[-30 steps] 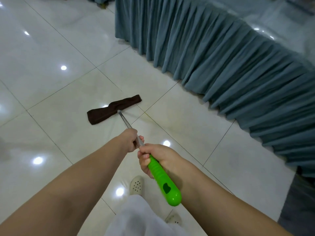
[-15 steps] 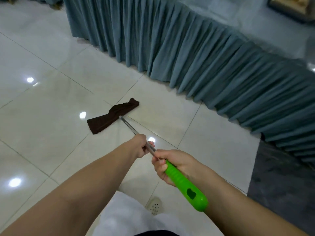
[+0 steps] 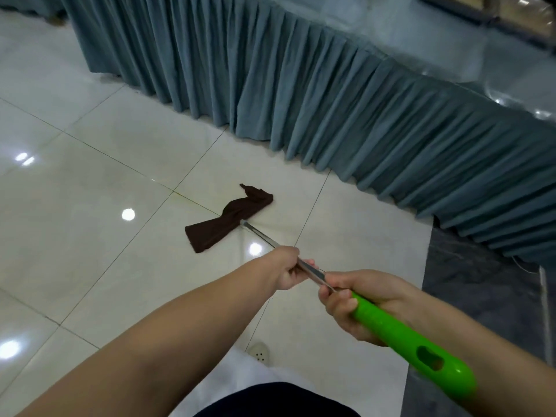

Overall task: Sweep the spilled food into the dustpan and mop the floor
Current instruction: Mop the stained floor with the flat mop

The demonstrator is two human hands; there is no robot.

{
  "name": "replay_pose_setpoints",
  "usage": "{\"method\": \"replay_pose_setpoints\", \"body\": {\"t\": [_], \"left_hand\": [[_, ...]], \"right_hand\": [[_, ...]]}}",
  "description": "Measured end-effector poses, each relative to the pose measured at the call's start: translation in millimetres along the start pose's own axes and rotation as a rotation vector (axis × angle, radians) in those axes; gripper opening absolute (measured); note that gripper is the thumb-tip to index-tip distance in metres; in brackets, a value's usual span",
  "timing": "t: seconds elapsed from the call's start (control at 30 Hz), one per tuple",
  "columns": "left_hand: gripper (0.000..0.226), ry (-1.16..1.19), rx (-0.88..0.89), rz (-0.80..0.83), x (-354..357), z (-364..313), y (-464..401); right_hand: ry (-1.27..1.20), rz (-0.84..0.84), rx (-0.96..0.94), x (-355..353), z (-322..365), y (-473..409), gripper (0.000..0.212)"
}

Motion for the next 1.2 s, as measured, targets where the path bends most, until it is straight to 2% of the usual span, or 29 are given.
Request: {"method": "replay_pose_setpoints", "body": {"t": [0.1,0.2,0.3,0.43,0.7,0.77,0.93,1.2], "left_hand": [[0.031,0.035,-0.021,0.028,19.7,9.9,9.7],[0.033,0.077,-0.041,0.030,34.8,17.5,21.6],[0.033,0.123,-0.048,0.020,42.5,21.5,28.3],[0.031,0.165,-0.009,-0.008,44.5,14.2,28.0],[0.020,0.195,-0.024,-0.062,39.5,-25.7,1.4],[0.014,0.177,-0.033,-0.058,37.2,-40.6,-7.0],[0.016,0.146,-0.007,-0.067,25.7,-98.6,-33.4],[0.020,0.150,0.103,-0.166,-24.2,-219.0,-73.6]], "right_hand": [[0.055,-0.045,0.020,-18.2,4.1,15.5,0.016],[0.089,-0.030,0.015,-31.1,10.4,29.8,0.004],[0.142,-0.002,0.010,-39.2,16.7,35.7,0.026],[0.241,-0.014,-0.011,-35.5,30.0,31.8,0.043],[0.315,0.024,-0.022,-20.2,72.2,18.0,0.048],[0.309,0.040,-0.018,-13.4,86.2,12.4,0.048],[0.310,0.053,-0.006,20.7,137.2,-3.6,0.044],[0.365,0.063,0.021,125.1,224.4,-40.2,0.033]]}}
Point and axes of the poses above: each hand's wrist, its own y-axis away from the middle knuckle, its own x-axis out of the palm, z = x × y, the point moved 2 cm from there along -y, towards the middle knuckle, and after that the axes turned 7 degrees about x, right-handed, at the moved point
